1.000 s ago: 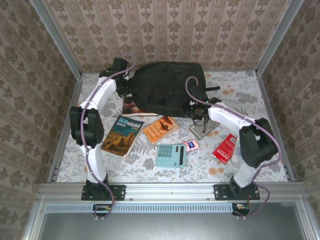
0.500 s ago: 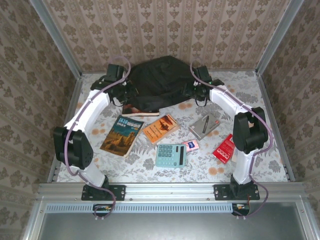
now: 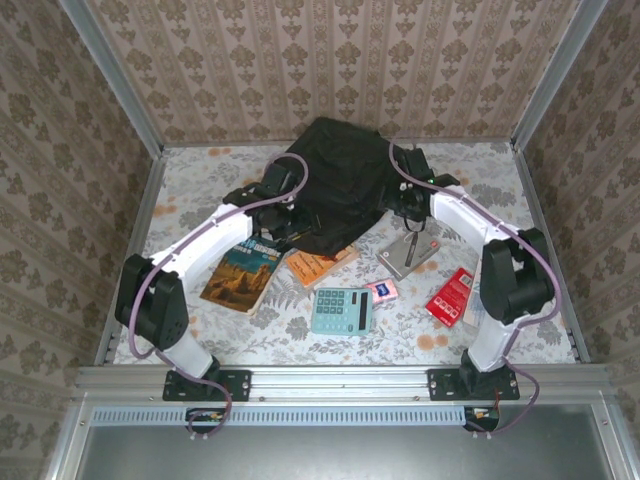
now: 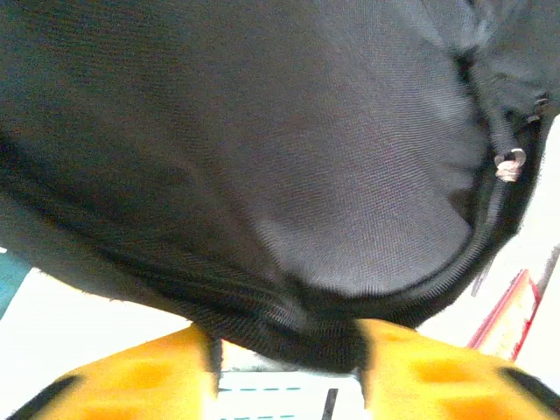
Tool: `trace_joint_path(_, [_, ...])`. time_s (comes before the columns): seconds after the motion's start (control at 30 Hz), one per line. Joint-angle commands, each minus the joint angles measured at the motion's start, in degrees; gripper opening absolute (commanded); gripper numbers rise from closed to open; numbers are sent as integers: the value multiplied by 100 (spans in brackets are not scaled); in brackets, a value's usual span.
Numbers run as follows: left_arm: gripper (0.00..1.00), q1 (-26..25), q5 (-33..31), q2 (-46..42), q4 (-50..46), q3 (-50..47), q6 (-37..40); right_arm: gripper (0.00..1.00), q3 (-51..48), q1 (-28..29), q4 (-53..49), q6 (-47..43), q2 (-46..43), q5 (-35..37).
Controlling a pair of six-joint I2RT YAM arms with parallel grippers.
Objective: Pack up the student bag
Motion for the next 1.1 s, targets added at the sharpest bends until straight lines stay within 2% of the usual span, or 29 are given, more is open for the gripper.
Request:
trace_joint_path(0.0, [68,102,-677,-492,-528,349,354,67,-242,-42,-100,65,-679,67])
trace_joint_path(0.1, [72,95,-848,-542,-692,811,568,65,-313,-71,-107,394,-847,-415])
trace_joint_path(0.2, [70,75,-618,-118,-864,1475,626,58,-407,-189,307,968,-811,-1094])
trace_joint_path(0.3, [69,2,-303,414,-873,1982,444,56,-315,-257,528,1487,-542,-1645])
trace_joint_path(0.47, [69,-147,-44,1143,-801,2576,210,60,-104,-259,700,2010,-62,-2048])
trace_joint_path(0.63, [68,-215,4,1478,-776,2832,105,61,-27,-241,947,2380,355,-2339])
trace_joint_path(0.83, [67,-238,66,1649,-681,2774,29,54,169,-115,1143,2590,761,-2512])
trace_joint_path(0.93, [67,-267,92,1725,-662,2765,30,41,249,-69,1168,2583,914,-2555])
trace_joint_path(1.07, [66,-267,130,1788,-662,2722,-31,11,-116,-68,1673,2582,722,-2484])
